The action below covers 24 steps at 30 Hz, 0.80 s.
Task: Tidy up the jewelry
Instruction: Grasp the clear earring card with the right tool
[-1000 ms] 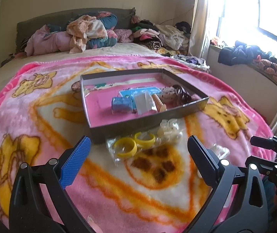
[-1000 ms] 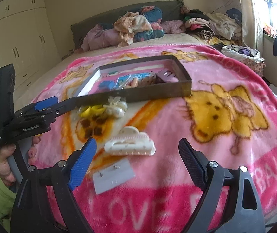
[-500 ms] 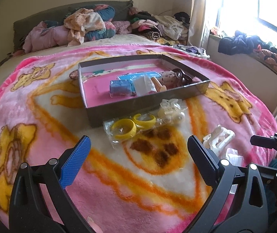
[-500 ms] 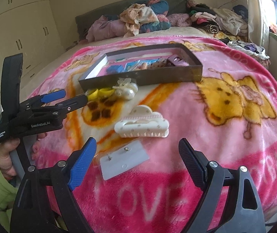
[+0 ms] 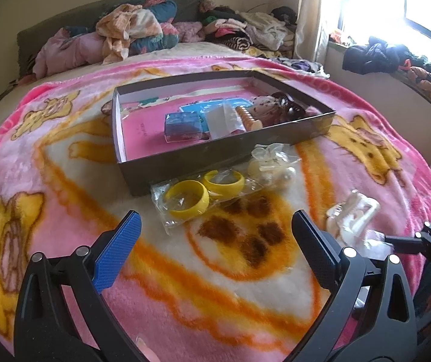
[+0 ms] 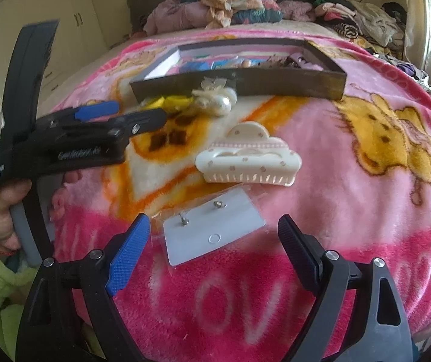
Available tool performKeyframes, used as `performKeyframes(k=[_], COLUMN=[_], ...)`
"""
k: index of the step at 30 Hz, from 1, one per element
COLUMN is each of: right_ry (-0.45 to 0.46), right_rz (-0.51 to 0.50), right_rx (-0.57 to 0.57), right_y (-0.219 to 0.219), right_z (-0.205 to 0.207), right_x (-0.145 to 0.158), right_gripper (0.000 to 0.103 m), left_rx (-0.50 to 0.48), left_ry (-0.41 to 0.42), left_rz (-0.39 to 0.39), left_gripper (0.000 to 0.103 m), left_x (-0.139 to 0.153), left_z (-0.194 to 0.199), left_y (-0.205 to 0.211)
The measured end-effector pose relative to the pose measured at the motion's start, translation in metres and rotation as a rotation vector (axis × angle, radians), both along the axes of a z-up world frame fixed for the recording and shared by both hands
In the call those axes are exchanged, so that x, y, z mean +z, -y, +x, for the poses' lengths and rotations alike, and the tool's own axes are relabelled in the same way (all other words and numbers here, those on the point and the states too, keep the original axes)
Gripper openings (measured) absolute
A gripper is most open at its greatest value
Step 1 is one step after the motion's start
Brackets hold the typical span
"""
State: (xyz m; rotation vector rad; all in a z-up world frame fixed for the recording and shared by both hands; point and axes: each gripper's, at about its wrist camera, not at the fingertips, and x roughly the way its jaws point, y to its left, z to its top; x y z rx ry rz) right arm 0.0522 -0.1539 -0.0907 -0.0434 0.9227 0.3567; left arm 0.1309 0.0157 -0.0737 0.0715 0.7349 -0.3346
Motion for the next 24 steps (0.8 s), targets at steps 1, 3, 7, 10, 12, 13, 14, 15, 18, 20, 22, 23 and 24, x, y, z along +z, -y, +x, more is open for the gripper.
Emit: performKeyframes(k=[1,3,7,10,12,13,14,15,18,20,22,23,24], right_ry=[-0.003,-0.004,-0.005,-0.005,-0.007,-0.006,-0.005,-0.005,-0.001,0.0,0.007,0.01,0.017], right_rz=[-0.008,-0.022,-0.04,-0.039,-0.018,-0.009,0.004,0.013,0.038,0.045,0.053,0.056,0.06], right_rx=[0.003,0.008,0.016,0.017,0.01,0.007,0.002,-0.002,-0.021,-0.028,-0.038,-0.042,-0.048], right_y=[-0.002,-0.005,-0.008,-0.008,-0.004,-0.002,0.0,0.002,0.01,0.012,0.016,0.018,0.021], right_z=[0.001,0.003,0.005,0.004,0.004,0.006,0.006,0.006,0.008,0.01,0.011,0.011,0.012], right_x=[-0.001,-0.002,-0.005,-0.006,-0.005,-0.004,-0.003,-0.002,0.001,0.002,0.004,0.005,0.007], right_gripper=[0.084,0.084,0.079,0.069,0.068,0.067,0.067,0.065,0.061,0.06,0.059,0.059,0.058], left_rx=[0.004,0.014,0.039,0.052,0.057,0.057,0.059,0.058,0.054,0.052,0.045,0.043,0.041], left_ry=[-0.006,-0.017,-0.042,-0.055,-0.06,-0.059,-0.061,-0.065,-0.076,-0.076,-0.075,-0.074,-0.074], left_rz=[-0.002,0.001,-0.004,-0.009,-0.018,-0.018,-0.014,-0.012,-0.008,-0.005,-0.005,-0.006,-0.006], left_gripper=[0.091,0.091,0.091,0.091,0.091,0.091,0.091,0.091,0.086,0.085,0.084,0.083,0.082], left_x=[-0.001,-0.003,-0.007,-0.008,-0.008,-0.007,-0.008,-0.008,-0.011,-0.011,-0.011,-0.011,-0.011], left_z=[0.003,0.009,0.021,0.029,0.033,0.035,0.036,0.038,0.04,0.041,0.041,0.041,0.041], left_y=[0.0,0.0,0.0,0.0,0.001,0.002,0.003,0.004,0.007,0.008,0.01,0.01,0.01])
